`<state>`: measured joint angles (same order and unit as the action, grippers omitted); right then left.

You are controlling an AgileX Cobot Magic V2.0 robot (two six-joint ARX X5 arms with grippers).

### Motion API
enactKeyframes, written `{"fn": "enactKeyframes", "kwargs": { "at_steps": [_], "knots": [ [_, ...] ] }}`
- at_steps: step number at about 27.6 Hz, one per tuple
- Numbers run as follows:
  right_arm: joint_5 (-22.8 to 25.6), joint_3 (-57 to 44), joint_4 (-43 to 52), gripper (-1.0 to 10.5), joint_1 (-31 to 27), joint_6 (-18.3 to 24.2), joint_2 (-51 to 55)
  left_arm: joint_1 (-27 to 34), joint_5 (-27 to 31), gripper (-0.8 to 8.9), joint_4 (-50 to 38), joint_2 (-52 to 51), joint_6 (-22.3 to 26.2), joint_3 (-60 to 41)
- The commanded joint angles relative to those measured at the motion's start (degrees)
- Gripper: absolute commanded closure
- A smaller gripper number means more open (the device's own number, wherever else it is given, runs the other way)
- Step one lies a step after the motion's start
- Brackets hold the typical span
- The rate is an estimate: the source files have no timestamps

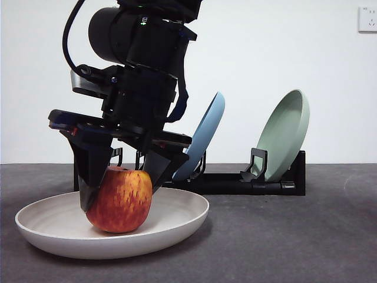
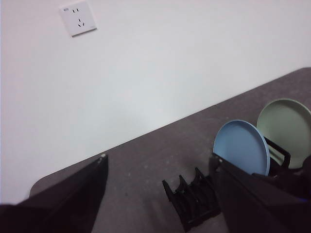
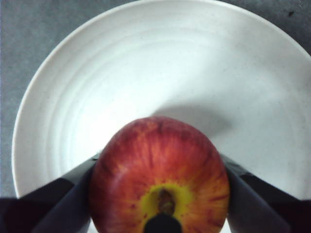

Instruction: Take the yellow plate from the plate rack,put the plate on the table,take the apple from the table,put the apple in the plate

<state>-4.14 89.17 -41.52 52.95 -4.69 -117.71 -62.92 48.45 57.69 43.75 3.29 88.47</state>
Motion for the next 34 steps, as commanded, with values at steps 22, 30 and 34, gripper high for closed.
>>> {"fn": "enactKeyframes", "kwargs": {
  "at_steps": [22,30,34],
  "knots": [
    [3.04,0.15,-1.75,4.1,-0.35,0.68,9.68,0.00,-3.06,4.69,0.48,3.65,-3.23,-0.13],
    [3.06,0.15,-5.14,5.5,-4.07,3.37,26.08,0.02,-13.94,6.60,-0.92,12.94,2.54,-0.13],
    [3.04,0.15,-8.09,9.8,-7.76,4.35,34.49,0.28,-17.94,8.22,-2.32,18.56,5.16,-0.13]
  ]
}}
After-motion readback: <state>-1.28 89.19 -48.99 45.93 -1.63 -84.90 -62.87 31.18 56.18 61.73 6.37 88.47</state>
